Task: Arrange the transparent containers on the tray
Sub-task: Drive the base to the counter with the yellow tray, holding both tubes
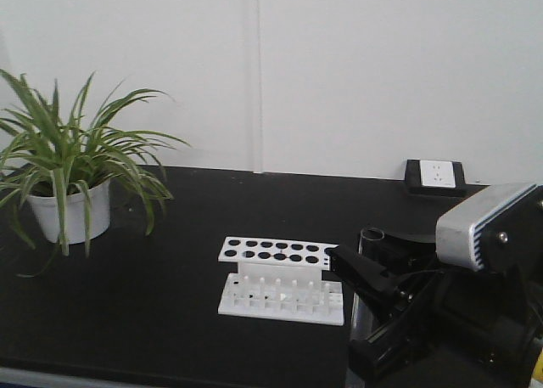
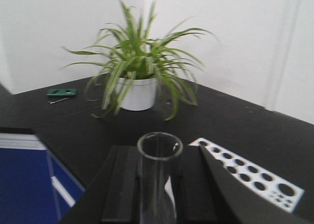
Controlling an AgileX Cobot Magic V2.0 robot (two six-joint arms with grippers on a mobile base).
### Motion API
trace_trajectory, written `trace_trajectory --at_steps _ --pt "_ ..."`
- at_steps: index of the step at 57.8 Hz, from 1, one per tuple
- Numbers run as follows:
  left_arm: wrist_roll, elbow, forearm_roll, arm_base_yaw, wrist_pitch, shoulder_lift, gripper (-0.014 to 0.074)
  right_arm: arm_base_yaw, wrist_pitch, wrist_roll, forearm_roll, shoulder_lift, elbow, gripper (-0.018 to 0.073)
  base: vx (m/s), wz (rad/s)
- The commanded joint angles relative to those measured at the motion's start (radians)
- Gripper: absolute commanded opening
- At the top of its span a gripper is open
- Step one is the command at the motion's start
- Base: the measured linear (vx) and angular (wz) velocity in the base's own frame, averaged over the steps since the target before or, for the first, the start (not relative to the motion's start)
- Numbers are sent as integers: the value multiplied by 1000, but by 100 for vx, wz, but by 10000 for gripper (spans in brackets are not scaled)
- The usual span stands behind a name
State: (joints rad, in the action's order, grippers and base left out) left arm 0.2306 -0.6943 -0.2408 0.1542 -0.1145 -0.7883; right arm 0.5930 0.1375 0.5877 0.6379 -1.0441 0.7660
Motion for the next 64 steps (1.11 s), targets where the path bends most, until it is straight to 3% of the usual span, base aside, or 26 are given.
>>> trace_trajectory --at_steps 1,64 --pt "3 -27 6 6 76 7 -7 -4 68 0 -5 21 32 -11 -31 34" --pt "3 -27 6 6 76 7 -7 -4 67 0 -5 21 32 -11 -33 45"
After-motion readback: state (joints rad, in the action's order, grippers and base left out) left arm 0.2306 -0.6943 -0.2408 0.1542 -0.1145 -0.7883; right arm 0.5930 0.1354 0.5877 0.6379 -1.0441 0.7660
